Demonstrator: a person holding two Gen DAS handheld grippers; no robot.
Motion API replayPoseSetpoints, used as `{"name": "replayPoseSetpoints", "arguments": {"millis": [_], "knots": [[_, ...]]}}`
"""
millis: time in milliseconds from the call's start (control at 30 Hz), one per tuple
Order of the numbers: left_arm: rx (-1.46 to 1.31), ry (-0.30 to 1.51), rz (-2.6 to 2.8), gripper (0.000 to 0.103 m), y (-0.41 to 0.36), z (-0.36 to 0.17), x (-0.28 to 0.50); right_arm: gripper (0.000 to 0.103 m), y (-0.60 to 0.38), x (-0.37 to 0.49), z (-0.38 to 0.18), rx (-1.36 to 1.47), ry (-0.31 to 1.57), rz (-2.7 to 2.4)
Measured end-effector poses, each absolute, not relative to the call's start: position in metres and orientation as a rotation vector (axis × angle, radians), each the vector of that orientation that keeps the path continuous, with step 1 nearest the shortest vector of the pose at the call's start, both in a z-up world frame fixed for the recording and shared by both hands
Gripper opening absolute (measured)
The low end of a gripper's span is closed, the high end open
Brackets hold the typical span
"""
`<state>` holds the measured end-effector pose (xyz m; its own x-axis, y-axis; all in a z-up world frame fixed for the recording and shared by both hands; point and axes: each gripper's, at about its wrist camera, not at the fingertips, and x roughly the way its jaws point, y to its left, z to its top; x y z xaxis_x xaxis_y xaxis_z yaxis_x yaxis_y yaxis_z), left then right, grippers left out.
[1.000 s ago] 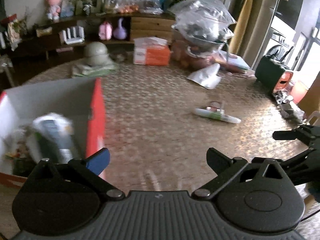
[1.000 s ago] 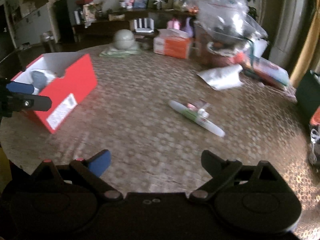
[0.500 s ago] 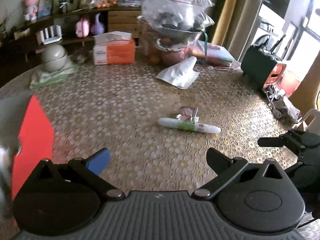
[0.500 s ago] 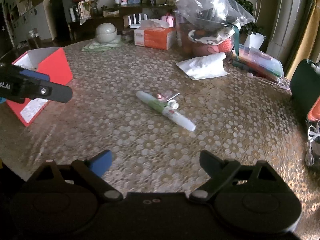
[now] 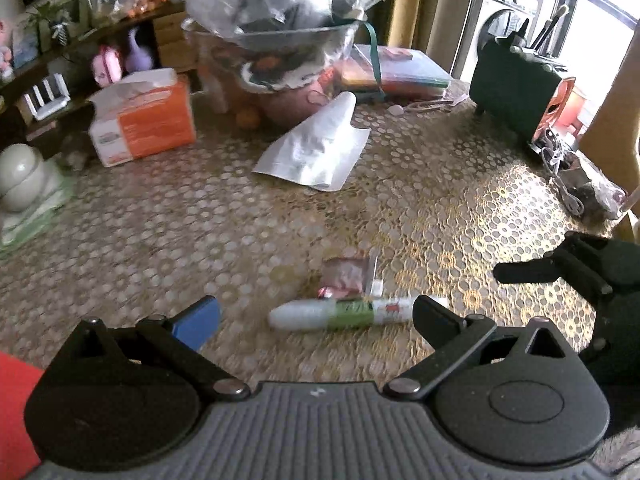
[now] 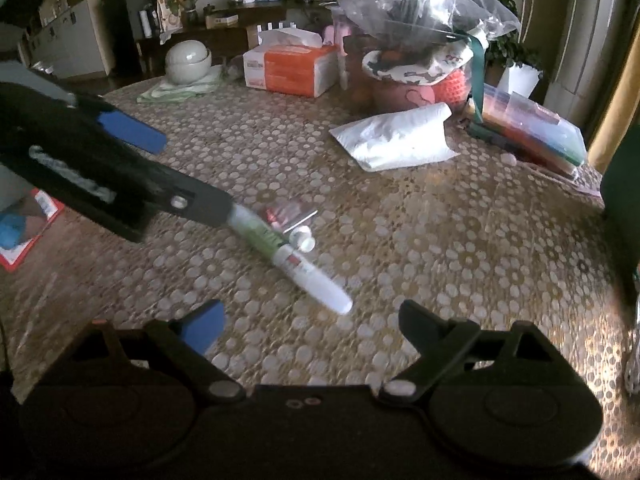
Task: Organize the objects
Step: 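Move both tools back toward the marker pen and pink packet, then grasp the white-green marker pen with the right tool while the left tool grasps the pink packet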
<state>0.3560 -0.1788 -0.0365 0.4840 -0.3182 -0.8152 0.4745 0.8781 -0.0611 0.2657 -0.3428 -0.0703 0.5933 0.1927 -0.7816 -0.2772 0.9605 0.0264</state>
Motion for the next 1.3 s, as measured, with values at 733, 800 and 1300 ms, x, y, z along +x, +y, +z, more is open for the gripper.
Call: {"name": "replayPoseSetpoints", "arguments": {"millis": [733, 800, 1300], "knots": [[0.28, 1.037, -0.545, 0.103, -0.226, -0.089, 0.401, 0.059, -0.34, 0.296, -0.098, -0.093, 0.893, 0.316], [0.286, 1.035, -0.544, 0.102, -0.228, -0.09, 0.401, 0.053, -0.34, 0.298, -0.099, -0.093, 0.893, 0.314], [0.281, 1.016, -0.511, 0.05, -0.226, -0.088, 0.397, 0.037, -0.335, 0.297, -0.102, -0.106, 0.875, 0.283]]}}
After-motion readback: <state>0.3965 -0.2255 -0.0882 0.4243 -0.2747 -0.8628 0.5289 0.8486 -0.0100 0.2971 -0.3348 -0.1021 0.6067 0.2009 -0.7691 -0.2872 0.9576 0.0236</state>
